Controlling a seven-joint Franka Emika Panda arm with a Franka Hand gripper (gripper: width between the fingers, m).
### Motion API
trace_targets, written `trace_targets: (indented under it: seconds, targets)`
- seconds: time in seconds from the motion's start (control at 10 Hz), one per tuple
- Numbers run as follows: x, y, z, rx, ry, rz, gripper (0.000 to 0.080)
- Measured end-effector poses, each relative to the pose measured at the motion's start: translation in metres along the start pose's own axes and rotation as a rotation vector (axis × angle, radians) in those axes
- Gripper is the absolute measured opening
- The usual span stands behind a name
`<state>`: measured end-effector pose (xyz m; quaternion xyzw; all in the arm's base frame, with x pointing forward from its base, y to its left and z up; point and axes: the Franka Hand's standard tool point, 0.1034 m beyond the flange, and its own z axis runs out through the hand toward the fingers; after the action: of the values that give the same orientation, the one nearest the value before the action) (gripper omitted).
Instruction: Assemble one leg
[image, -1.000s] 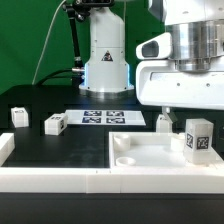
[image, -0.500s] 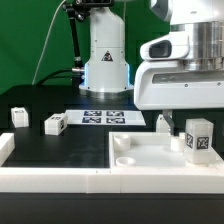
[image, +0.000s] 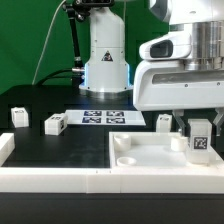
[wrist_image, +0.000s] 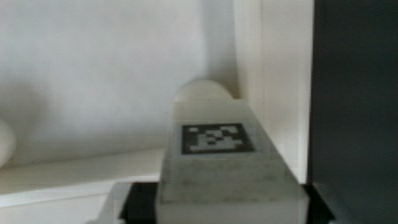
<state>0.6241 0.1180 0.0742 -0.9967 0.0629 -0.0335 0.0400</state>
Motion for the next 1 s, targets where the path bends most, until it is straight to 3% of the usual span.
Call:
trace_targets:
  seconds: [0.2,0.4,0.7,1.0]
  targets:
    - [0.0003,0.0017,0.0005,0.012,0.001,0.099,0.0291]
    - [0.0006,0.0033,0.0007,0.025,0.006,0.356,0.0291]
    - [-0.0009,0.0036,0.0016,0.015,0.011,0.797,0.0291]
    - [-0.0018,0.0038,0.0026,0.035,0.021,1.146,0.0292]
